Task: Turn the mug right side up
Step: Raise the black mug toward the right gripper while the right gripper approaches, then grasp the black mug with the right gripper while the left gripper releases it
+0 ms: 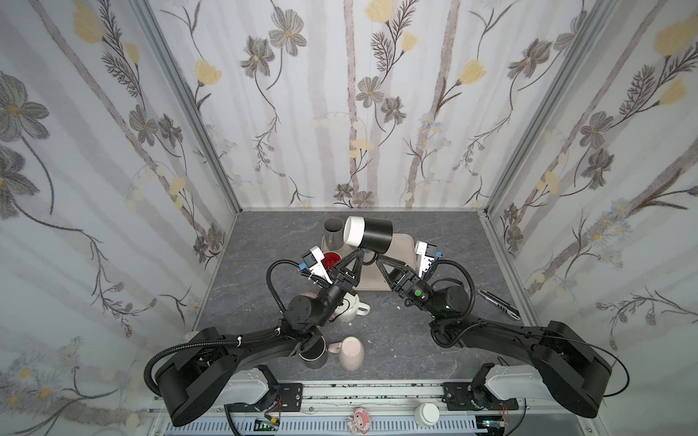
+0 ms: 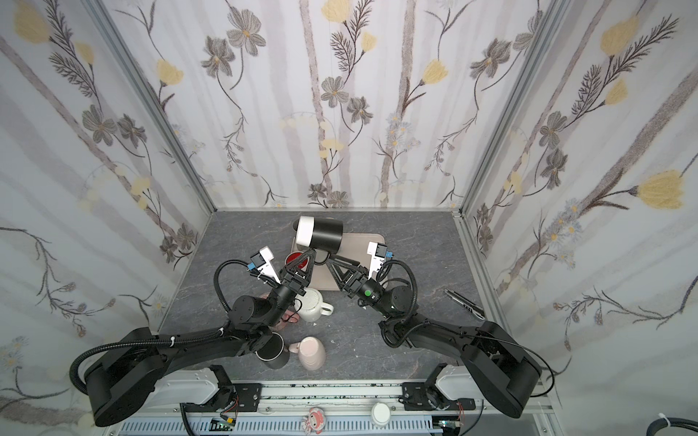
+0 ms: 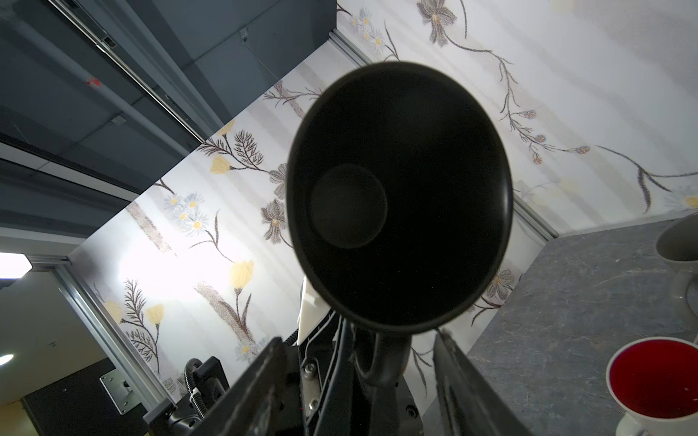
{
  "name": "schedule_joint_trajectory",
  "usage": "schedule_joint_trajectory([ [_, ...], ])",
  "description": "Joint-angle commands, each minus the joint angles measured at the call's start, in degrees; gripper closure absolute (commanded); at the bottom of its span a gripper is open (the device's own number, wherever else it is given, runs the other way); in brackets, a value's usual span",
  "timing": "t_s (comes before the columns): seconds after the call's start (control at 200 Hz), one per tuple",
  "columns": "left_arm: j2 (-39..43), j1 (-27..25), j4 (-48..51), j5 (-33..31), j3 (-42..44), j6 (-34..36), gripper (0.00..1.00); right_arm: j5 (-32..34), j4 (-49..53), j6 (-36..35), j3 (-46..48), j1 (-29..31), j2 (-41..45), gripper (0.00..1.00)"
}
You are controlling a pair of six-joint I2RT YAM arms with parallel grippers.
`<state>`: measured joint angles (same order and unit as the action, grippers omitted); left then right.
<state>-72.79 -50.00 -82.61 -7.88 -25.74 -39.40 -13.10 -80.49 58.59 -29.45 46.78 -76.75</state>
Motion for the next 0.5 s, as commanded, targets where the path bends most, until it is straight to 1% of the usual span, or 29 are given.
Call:
schedule_joint_trajectory([
  [0.0, 0.48, 0.11, -8.20, 0.32, 0.18, -1.29, 1.00, 0.52, -4.77, 1.84, -1.53, 1.76, -1.65, 0.41],
  [0.08, 0.47, 0.07, -8.26, 0.24, 0.30, -1.55, 1.00, 0.53, -5.29, 2.36, -2.51, 2.13, -2.92, 0.43],
  [0.17, 0.46, 0.05, -8.14, 0.27, 0.49, -1.80, 1.00, 0.56, -6.48, 3.25, -3.45, 2.22, -4.30, 0.48],
  [0.255, 0.46, 0.03, -8.01, 0.43, 0.46, -2.14, 1.00, 0.45, -7.56, 3.88, -4.28, 2.33, -5.48, 0.56],
  [0.35, 1.16, 0.00, -7.56, 0.37, 0.78, -2.35, 1.00, 0.46, -8.28, 4.25, -4.68, 2.43, -6.12, 0.70],
  [0.495, 2.61, 0.06, -5.79, 0.43, 0.75, -2.62, 1.00, 0.36, -8.08, 4.21, -5.12, 2.52, -6.57, 0.94],
])
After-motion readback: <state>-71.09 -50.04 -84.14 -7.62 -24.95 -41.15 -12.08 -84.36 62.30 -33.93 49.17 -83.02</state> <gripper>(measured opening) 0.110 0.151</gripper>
